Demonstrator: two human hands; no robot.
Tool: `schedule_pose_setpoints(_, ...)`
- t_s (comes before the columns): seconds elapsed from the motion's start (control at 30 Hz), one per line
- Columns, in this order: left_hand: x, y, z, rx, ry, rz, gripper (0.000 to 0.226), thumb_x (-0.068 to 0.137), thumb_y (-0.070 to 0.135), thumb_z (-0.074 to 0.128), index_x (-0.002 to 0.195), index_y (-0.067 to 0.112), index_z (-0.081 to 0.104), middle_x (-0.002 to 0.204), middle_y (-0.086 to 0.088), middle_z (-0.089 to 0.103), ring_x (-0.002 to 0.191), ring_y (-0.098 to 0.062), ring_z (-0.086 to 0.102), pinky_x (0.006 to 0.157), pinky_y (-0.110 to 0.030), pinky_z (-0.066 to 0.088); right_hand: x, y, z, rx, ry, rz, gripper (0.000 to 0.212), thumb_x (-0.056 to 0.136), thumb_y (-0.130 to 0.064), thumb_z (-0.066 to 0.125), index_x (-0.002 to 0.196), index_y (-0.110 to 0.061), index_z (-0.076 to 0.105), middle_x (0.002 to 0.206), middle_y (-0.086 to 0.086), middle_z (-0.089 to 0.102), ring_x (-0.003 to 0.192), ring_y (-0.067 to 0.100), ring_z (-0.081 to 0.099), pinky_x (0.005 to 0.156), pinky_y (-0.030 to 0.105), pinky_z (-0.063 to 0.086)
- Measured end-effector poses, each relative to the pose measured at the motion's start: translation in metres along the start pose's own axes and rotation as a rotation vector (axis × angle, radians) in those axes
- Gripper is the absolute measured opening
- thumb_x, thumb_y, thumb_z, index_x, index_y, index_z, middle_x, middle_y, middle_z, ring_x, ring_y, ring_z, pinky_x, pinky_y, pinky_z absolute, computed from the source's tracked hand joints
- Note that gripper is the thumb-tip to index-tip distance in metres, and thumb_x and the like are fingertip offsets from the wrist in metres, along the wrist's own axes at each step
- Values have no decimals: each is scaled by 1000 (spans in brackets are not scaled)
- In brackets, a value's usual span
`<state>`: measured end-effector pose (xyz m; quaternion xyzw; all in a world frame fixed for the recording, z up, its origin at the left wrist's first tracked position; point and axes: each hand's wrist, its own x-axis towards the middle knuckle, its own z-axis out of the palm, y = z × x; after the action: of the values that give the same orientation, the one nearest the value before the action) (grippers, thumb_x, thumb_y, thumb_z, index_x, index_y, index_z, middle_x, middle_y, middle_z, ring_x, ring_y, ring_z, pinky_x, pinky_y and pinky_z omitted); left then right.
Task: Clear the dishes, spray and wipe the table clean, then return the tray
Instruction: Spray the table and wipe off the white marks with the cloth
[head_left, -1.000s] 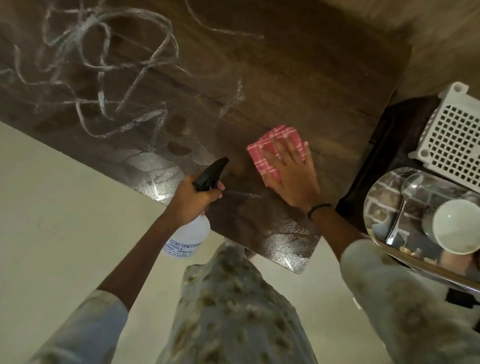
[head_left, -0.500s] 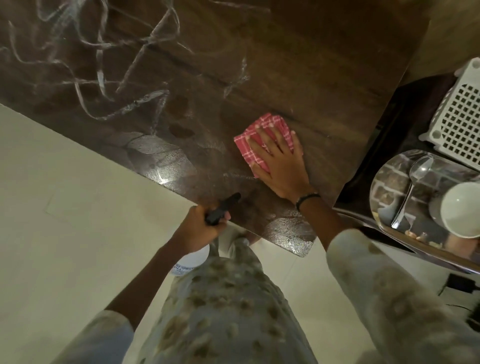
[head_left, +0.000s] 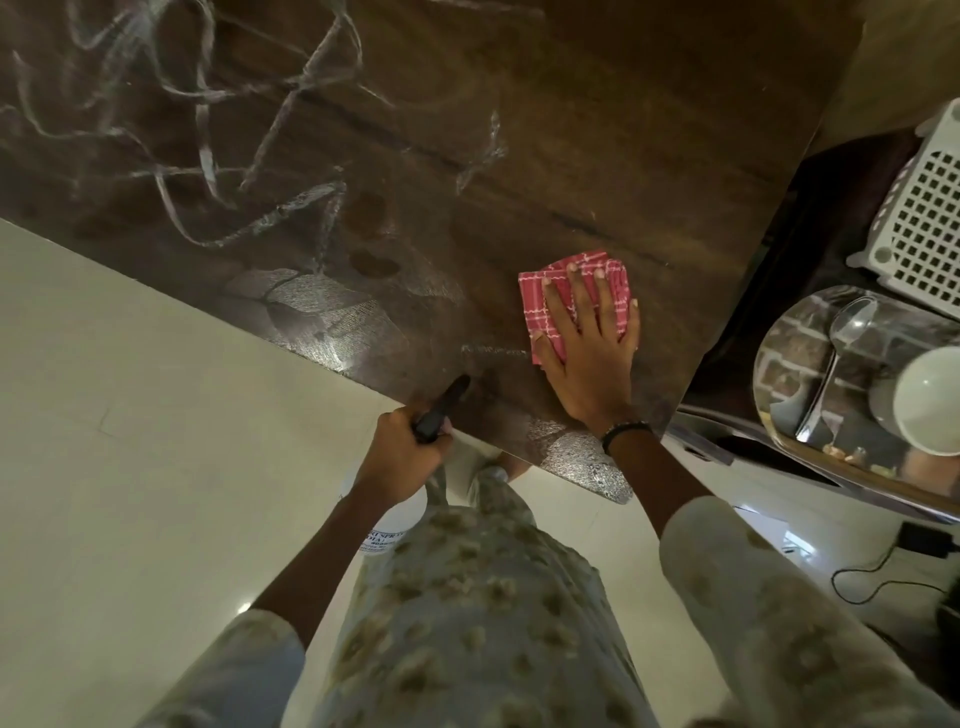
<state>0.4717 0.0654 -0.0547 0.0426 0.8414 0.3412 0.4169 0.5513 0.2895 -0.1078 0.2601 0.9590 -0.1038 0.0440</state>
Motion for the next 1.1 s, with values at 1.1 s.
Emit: schedule_pose_setpoints(1.1,23,-13,-117,-143,-24,85,7,82,-2,63,84,4,66,77,-32,60,41,-13,37,46,-19,37,-38,-103,15,60,-146,-453,59,93,-51,43,147,-33,31,156,-2,28,146,20,18,117,55,12)
